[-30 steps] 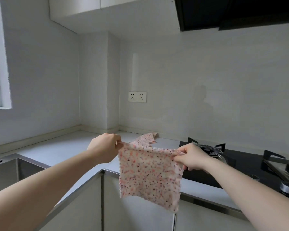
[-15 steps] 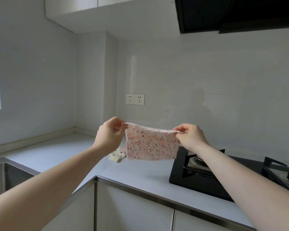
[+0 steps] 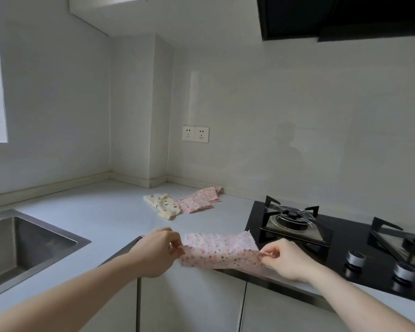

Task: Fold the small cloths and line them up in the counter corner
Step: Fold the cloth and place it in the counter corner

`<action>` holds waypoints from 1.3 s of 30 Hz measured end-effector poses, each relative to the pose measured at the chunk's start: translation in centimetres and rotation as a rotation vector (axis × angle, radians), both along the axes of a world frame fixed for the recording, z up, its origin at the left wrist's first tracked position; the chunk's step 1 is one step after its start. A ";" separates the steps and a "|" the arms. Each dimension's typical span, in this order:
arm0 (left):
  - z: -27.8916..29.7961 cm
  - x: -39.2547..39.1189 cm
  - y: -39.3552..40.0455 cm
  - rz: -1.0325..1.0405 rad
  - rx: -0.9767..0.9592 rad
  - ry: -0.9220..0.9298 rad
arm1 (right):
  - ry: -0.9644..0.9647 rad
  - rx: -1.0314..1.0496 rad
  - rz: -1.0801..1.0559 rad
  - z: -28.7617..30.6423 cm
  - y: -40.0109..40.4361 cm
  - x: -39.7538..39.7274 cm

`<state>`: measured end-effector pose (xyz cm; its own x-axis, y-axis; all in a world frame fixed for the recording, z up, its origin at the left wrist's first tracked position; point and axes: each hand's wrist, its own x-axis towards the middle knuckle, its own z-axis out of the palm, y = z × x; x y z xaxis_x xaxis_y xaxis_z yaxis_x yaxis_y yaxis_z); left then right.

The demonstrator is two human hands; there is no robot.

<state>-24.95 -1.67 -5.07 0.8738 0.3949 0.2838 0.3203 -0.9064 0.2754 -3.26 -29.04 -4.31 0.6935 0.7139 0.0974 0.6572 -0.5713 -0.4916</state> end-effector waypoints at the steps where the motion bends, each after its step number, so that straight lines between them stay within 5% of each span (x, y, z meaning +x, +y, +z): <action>1: 0.0 0.1 -0.2 0.003 -0.007 0.017 | 0.010 0.016 -0.006 -0.1 -0.1 0.0; 14: 0.9 5.7 1.7 0.206 -0.110 -0.027 | 0.004 0.376 -0.194 0.9 5.4 3.6; 28: -2.7 10.9 4.6 0.360 -0.129 0.071 | -0.064 0.317 -0.296 -2.6 9.1 8.4; 39: -5.6 13.3 5.0 0.397 -0.174 -0.109 | -0.096 0.413 -0.344 -6.0 8.8 7.8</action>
